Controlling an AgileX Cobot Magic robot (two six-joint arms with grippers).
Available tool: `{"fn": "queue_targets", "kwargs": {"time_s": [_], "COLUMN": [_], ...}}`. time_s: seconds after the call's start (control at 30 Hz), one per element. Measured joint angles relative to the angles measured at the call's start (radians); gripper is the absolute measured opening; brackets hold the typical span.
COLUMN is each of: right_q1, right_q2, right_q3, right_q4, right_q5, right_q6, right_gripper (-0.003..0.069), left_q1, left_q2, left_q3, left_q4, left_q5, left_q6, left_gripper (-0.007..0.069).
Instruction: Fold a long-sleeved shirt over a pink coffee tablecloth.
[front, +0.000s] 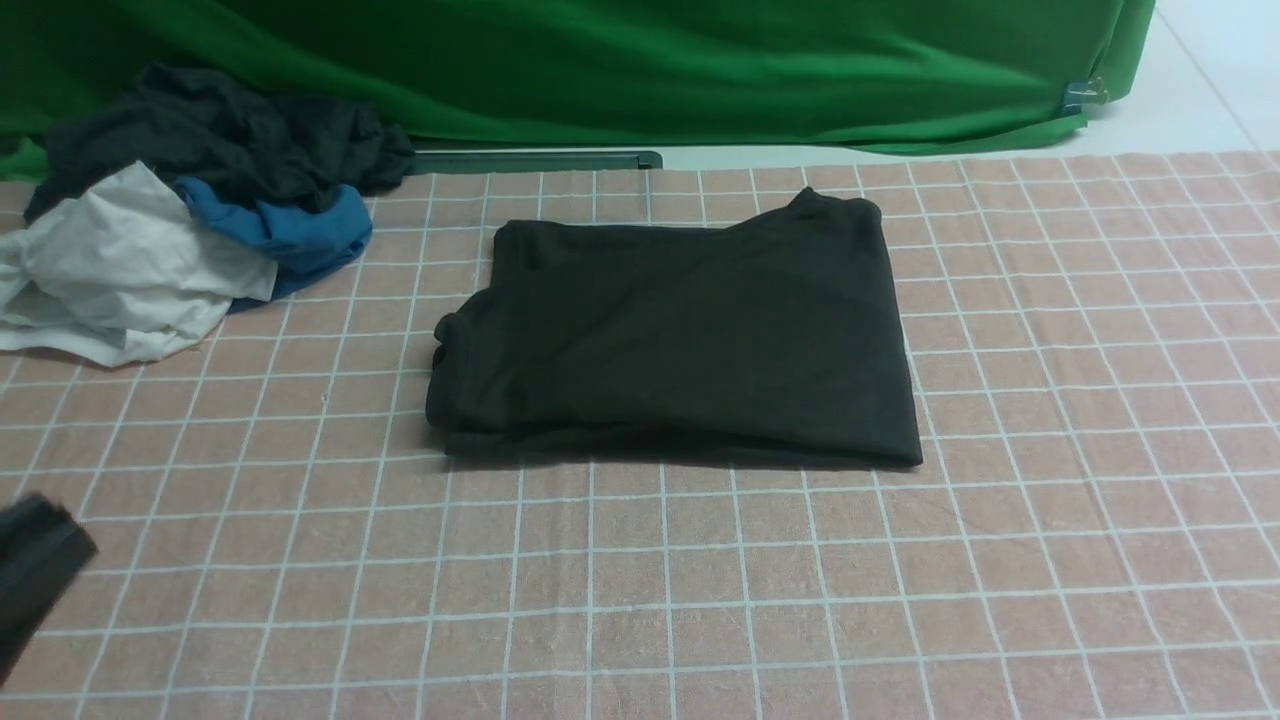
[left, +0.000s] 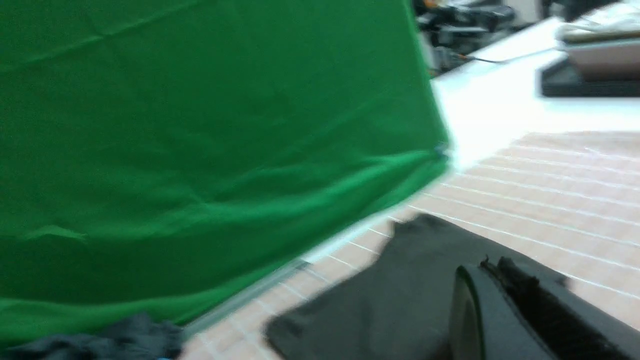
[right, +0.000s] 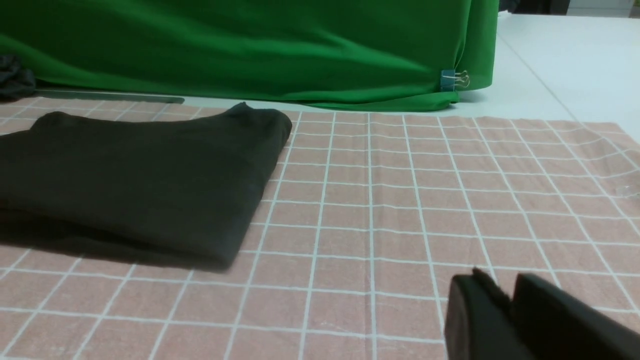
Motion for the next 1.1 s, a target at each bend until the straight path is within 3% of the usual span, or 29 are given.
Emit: {"fn": "queue_targets", "kwargs": {"time_s": [0.13,0.27,0.4,0.67,1.1], "right_q1": [0.0,0.0,0.0,0.0,0.0], "right_q2": [0.0,0.0,0.0,0.0,-0.001], "right_q3": [0.0,0.0,0.0,0.0,0.0], "right_q4": [0.0,0.0,0.0,0.0,0.0], "right_q5": [0.0,0.0,0.0,0.0,0.0], "right_q6": [0.0,0.0,0.0,0.0,0.0], "right_gripper": [0.0117,0.0126,0.0132,0.0141,0.0184], "left_q1": [0.131,0.271,0.317,0.338,0.338], "left_q2": [0.001,-0.006,-0.045,-0.056,-0.056], "left_q3": [0.137,0.277,0.351,0.358,0.358], "left_q4": [0.001,0.004,0.001,0.011,0.051], "left_q5": [-0.271,-0.352,-0.325,-0.066,-0.062], "left_q6": [-0.051,-0.087,-0.116,-0.185,-0.195], "left_gripper": [0.0017,0.0017,0.0017,0.0017,0.0018]}}
